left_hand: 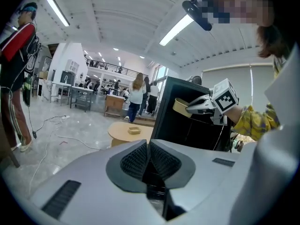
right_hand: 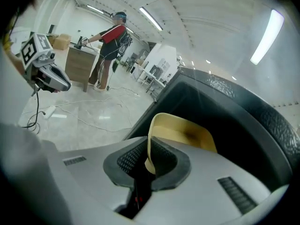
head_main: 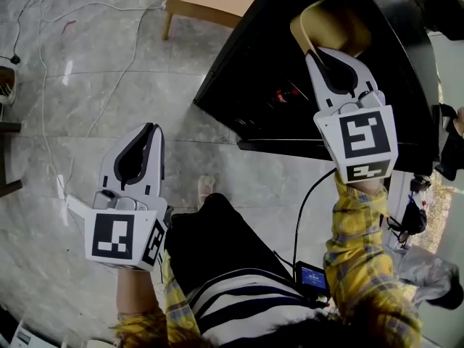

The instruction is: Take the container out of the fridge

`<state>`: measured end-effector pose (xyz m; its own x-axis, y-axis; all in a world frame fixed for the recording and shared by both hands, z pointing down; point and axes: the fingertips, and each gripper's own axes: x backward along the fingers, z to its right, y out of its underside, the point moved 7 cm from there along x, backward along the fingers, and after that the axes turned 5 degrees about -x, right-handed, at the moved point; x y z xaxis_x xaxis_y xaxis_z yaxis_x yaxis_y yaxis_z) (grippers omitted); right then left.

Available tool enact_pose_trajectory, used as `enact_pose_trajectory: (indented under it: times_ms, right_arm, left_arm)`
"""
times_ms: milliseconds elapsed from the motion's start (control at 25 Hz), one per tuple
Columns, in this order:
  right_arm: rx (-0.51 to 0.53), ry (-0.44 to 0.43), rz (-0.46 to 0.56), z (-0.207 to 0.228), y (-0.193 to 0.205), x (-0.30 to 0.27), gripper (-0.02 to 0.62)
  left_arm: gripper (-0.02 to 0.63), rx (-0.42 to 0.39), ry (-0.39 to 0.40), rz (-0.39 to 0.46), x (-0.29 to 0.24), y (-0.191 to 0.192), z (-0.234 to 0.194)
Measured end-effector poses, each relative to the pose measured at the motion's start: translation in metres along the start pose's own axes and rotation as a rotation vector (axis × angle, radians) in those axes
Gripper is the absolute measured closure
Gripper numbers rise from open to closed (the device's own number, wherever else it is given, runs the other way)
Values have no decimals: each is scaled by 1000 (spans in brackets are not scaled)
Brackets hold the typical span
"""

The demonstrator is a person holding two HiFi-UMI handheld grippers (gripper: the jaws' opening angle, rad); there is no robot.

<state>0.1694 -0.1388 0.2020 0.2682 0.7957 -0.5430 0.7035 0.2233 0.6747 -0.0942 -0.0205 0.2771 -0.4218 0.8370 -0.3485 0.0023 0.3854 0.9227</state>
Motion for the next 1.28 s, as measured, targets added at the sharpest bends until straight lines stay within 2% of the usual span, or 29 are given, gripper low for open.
enact_pose_trajectory:
  times_ms: [600, 1280]
  right_arm:
    - [-89, -92, 24, -90, -20, 52, 555]
    - [-124, -254, 49, -178, -23, 104, 554]
  left_arm:
    - [569, -39, -103, -13, 97, -10, -37]
    - [569, -96, -179, -36, 160, -5, -46]
